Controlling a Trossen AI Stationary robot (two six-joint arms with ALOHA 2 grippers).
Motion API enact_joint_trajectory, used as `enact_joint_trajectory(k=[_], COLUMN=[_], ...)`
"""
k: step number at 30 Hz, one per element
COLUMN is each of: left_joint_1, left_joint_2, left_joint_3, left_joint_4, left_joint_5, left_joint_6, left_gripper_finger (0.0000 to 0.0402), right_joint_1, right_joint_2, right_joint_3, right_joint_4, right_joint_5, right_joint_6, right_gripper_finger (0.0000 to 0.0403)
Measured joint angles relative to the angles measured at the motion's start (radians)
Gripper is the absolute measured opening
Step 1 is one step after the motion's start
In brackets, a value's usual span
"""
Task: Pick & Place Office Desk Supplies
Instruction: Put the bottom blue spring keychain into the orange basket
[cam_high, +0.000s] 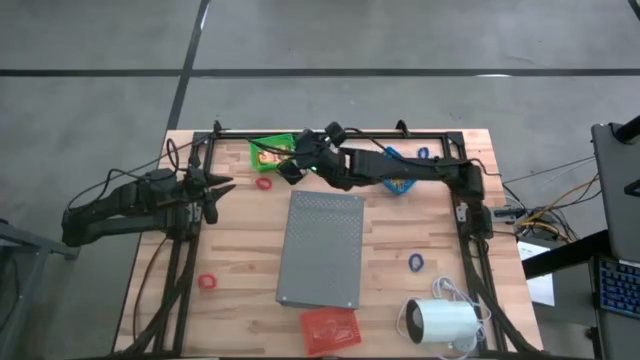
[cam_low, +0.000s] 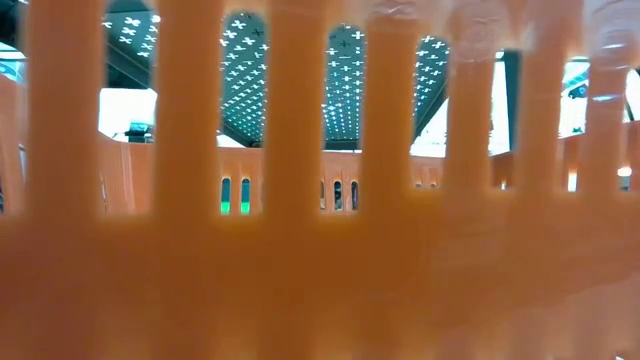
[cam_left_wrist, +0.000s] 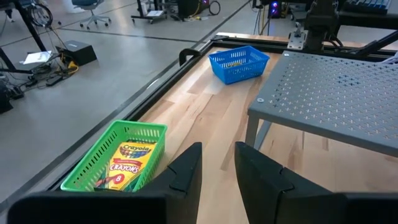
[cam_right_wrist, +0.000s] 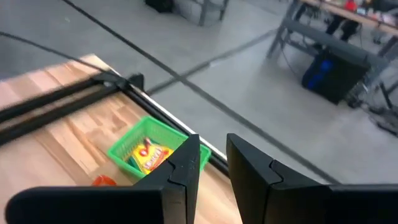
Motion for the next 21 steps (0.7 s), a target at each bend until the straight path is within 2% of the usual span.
enact_joint_trajectory(k=[2, 4, 9, 14, 17, 21], left_joint_1=[0.0, 0.0, 0.0, 0.0, 0.0, 0.0], left_joint_2=[0.0, 0.0, 0.0, 0.0, 0.0, 0.0], left_joint_3=[0.0, 0.0, 0.0, 0.0, 0.0, 0.0], left_joint_4=[0.0, 0.0, 0.0, 0.0, 0.0, 0.0], left_joint_5=[0.0, 0.0, 0.0, 0.0, 0.0, 0.0], left_joint_6=[0.0, 0.0, 0.0, 0.0, 0.0, 0.0], left_gripper_finger=[0.0098, 0.0098, 0.0098, 0.0098, 0.0098, 0.0098], right_joint_1=[0.009, 0.014, -0.007, -0.042, -0.051, -0.027], right_joint_2=[-0.057, -0.116, -0.293, -0.467, -0.571, -0.687], right_joint_3=[-0.105, -0.219, -0.497, -0.715, -0.844, -1.047], right_joint_4=[0.111, 0.224, 0.411, 0.467, 0.534, 0.779], right_joint_5=[-0.005, -0.054, -0.364, -0.659, -0.695, -0.653], right_joint_6=[-0.045, -0.096, -0.257, -0.314, -0.327, -0.396], right_gripper_finger=[0.0075, 0.0075, 0.0075, 0.0075, 0.0075, 0.0075])
